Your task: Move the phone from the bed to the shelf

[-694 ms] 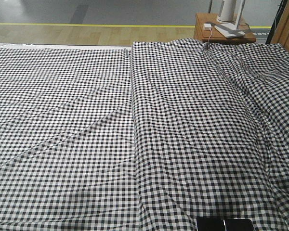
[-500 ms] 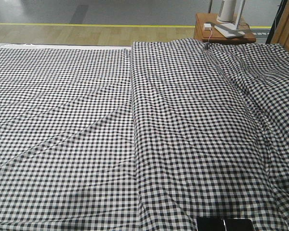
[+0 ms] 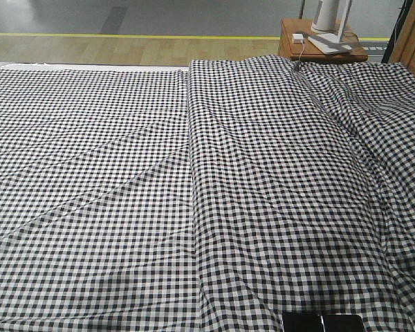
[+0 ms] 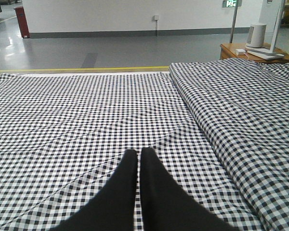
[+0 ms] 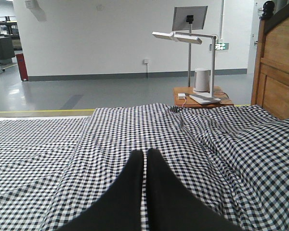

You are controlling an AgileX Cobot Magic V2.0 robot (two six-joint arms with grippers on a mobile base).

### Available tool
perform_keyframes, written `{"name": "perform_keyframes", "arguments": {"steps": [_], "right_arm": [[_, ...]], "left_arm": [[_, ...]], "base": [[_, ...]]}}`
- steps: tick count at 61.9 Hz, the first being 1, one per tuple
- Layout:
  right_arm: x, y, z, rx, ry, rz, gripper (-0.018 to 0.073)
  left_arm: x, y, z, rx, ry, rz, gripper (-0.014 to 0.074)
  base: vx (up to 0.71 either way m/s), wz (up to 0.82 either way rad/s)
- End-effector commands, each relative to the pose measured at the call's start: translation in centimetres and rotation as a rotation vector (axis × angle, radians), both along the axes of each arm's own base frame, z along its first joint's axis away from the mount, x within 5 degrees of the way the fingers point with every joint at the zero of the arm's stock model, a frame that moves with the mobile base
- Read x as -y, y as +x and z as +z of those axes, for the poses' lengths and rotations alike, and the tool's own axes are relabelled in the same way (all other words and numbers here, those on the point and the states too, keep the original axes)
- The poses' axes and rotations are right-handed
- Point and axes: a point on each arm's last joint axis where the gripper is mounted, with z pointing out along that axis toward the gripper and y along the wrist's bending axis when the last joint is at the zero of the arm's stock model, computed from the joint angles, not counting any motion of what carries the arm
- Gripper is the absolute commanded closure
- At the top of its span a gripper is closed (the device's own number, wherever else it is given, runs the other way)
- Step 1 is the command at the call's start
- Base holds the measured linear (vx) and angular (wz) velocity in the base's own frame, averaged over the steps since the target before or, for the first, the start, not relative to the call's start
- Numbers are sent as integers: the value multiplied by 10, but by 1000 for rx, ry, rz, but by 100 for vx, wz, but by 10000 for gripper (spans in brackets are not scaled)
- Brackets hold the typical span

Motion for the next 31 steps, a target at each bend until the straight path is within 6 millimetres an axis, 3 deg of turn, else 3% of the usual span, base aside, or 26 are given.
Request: {"name": "perform_keyframes", "arguments": {"steps": [1, 31], "right_arm": [[1, -1, 5, 73, -13, -10, 564], [1, -1, 5, 73, -13, -10, 564]], "left_arm": [[-1, 1, 6, 77, -15, 6, 596], [-1, 1, 6, 77, -15, 6, 596]], "base": [[0, 0], [0, 0]]}}
